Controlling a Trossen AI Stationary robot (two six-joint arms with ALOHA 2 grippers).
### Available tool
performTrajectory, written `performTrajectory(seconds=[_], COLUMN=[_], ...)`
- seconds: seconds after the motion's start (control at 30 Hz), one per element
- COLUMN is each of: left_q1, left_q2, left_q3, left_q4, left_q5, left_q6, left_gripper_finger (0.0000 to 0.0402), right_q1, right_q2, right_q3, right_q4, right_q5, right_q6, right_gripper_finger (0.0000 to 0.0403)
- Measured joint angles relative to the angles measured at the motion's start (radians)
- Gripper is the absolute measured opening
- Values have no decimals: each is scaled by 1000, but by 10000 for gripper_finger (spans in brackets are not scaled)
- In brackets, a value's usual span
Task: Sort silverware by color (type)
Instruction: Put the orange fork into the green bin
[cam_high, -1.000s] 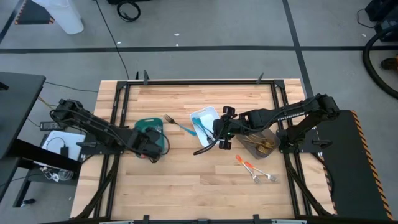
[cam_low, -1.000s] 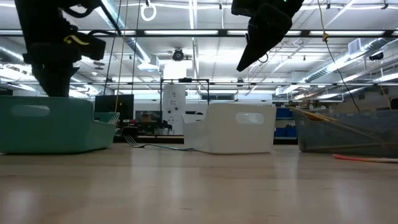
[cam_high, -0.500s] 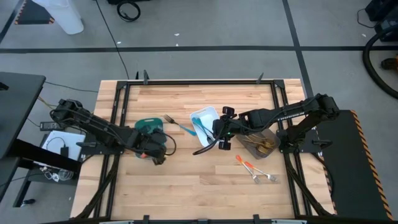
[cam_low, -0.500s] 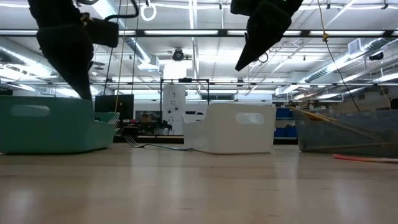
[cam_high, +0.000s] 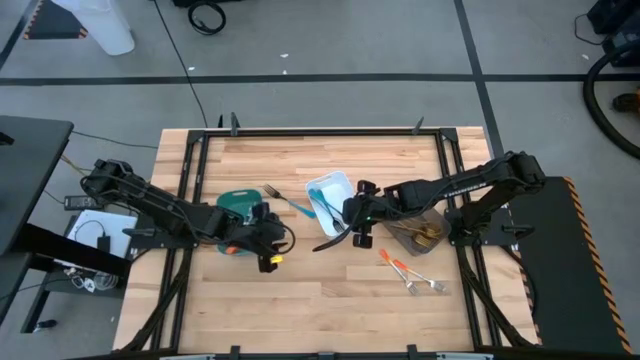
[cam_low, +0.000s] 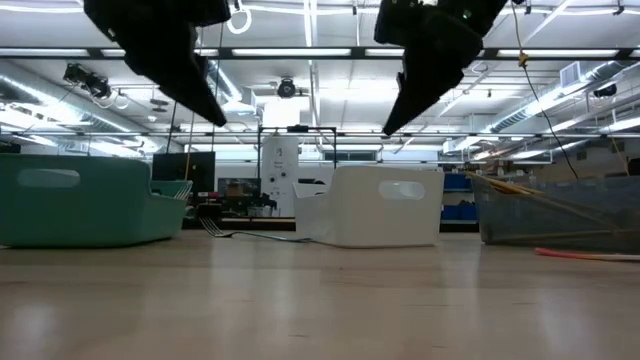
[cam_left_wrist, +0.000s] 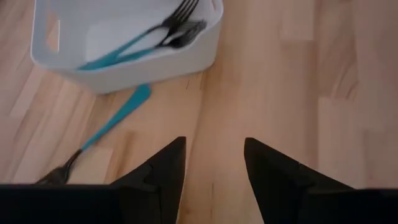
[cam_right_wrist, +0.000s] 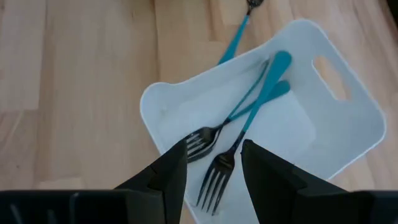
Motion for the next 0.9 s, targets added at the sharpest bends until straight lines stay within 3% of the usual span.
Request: performTrajectory(seconds=[0.27, 0.7, 0.9], left_q1=[1, 1, 16], left_q2=[0, 0, 5], left_q3=[0, 0, 0], left_q4=[81, 244, 286], left_q5=[1, 0, -1], left_q6=[6, 285, 339], left_gripper_finger=[172, 172, 172], right_q1=[30, 102, 126], right_q2=[0, 0, 0], right_q3=[-53, -54, -54], right_q4=[21, 16, -32], right_q5=[0, 0, -71], right_q6=[54, 85, 148], right_gripper_finger=[159, 159, 159])
